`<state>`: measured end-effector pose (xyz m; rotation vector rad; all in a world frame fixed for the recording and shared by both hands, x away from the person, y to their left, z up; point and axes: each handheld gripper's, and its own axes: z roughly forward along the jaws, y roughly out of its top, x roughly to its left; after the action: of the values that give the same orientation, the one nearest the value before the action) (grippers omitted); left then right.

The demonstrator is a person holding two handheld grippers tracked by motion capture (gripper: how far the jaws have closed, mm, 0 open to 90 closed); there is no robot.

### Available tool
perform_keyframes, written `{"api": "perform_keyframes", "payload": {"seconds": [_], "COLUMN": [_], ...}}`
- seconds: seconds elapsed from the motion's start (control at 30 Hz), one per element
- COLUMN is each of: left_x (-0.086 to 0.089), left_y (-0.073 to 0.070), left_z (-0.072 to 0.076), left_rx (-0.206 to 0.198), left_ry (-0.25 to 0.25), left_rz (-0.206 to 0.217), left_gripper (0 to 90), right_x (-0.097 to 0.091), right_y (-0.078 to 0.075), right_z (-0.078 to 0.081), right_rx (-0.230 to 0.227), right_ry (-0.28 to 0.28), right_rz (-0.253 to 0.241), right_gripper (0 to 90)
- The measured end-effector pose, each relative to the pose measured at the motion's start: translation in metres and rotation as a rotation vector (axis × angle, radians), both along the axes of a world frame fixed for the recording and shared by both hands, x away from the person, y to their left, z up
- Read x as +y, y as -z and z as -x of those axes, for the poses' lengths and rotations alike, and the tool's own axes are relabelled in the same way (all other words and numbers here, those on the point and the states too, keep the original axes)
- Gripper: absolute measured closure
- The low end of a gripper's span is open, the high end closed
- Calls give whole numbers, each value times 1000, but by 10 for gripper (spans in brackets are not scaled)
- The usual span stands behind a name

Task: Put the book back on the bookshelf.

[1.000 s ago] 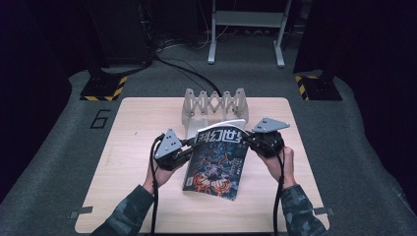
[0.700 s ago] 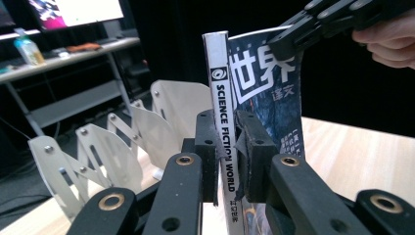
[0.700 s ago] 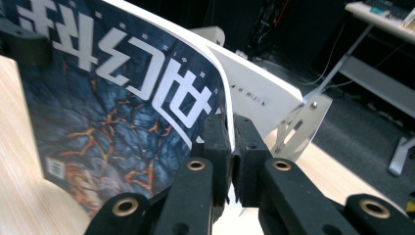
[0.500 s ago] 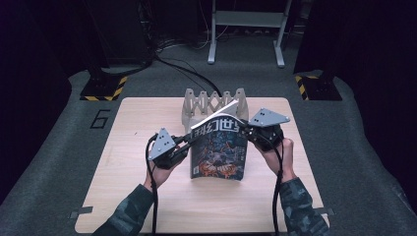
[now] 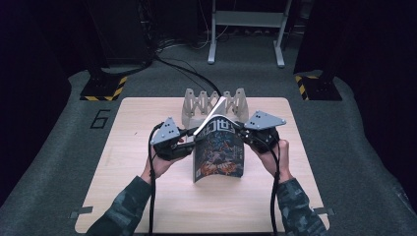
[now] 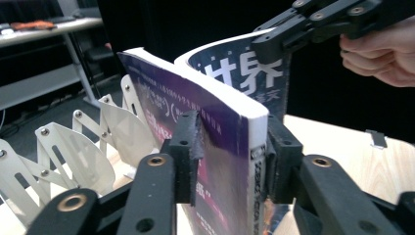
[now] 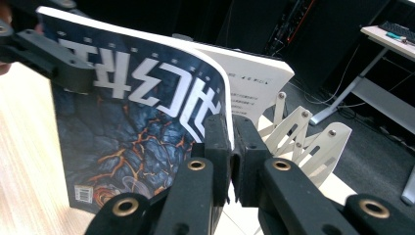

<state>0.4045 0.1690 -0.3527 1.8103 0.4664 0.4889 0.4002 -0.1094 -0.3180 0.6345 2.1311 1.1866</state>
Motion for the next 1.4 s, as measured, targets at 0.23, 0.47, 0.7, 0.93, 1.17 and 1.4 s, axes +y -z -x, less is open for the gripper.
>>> {"api": "perform_keyframes", "payload": {"seconds": [0.23,0.47,0.7,0.93,1.17,1.4], "left_x": [-1,13,19,20,22,19], "left_y": [-6,-5,-7,-7,-8,-14], "left_z": [-2,0,3,4,4,3], "left_rx": [-1,-7,12,9,9,21], "left_ry": [-59,-25,51,91,127,165], "left_rz": [-63,-63,-75,-82,-94,-139], "left_gripper": [757,810,812,814,813,765], "right_x": [-1,-16,-29,-40,-27,-17], "right_y": [2,10,18,31,52,57], "right_z": [1,-5,-12,-24,-40,-41], "right_rx": [-8,42,83,153,218,218], "right_ry": [12,54,55,60,-8,-26], "right_rz": [19,-14,-68,-143,-194,-209], "right_gripper": [856,821,821,701,360,390]}}
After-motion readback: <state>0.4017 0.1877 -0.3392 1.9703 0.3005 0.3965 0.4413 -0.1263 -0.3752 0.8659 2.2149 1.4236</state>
